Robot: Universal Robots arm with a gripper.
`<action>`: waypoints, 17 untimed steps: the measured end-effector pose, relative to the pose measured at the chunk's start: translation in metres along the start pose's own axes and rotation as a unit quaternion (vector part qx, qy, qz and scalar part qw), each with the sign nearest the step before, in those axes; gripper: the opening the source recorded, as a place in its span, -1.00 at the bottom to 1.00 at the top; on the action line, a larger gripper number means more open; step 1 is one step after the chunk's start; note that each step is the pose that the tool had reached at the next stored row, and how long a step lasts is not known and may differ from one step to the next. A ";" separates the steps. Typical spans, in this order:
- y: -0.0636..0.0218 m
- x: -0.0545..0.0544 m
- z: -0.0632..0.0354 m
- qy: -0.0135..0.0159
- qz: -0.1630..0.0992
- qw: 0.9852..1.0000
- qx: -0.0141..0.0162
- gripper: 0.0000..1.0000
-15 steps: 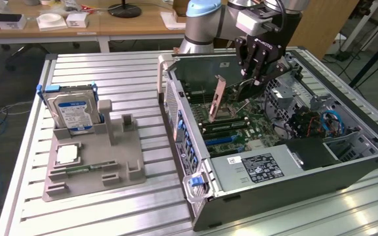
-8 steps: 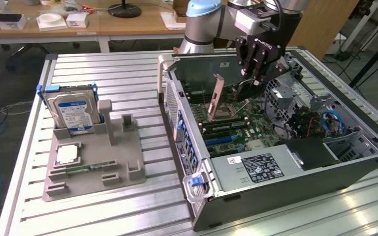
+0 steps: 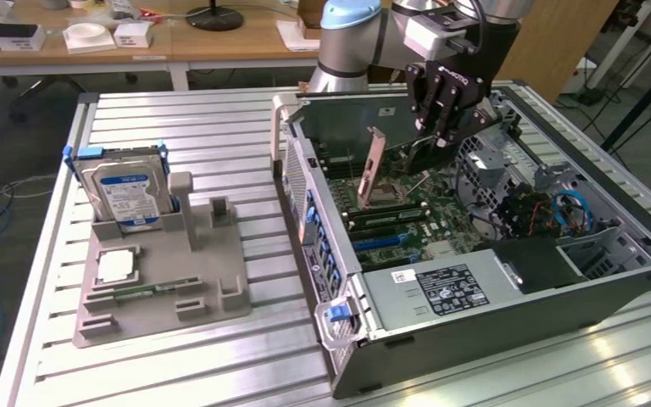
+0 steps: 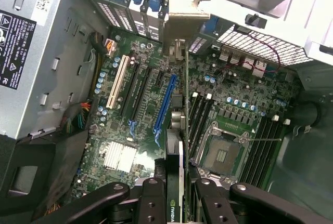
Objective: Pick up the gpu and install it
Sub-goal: 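Insert the gpu into the slot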
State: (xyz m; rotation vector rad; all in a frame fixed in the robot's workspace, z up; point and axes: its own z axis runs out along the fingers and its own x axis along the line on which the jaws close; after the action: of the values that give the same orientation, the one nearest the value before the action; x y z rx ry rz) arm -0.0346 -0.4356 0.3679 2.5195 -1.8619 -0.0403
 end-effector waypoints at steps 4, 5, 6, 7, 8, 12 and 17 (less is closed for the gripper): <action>0.0000 0.000 0.0000 0.000 0.001 1.000 0.000 -0.47; 0.0000 0.000 0.0000 0.000 0.002 1.000 0.000 -0.47; 0.0000 0.000 0.0000 0.000 0.002 1.000 0.000 -0.47; 0.0000 0.000 0.0000 0.000 0.002 1.000 0.000 -0.47; 0.0000 0.000 0.0000 0.000 0.003 1.000 0.000 -0.47; 0.0000 0.000 0.0001 0.000 0.004 1.000 0.000 -0.47; 0.0000 0.000 0.0002 0.000 0.004 1.000 0.000 -0.47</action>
State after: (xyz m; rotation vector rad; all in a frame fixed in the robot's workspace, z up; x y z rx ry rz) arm -0.0346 -0.4356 0.3677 2.5114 -1.8730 -0.0403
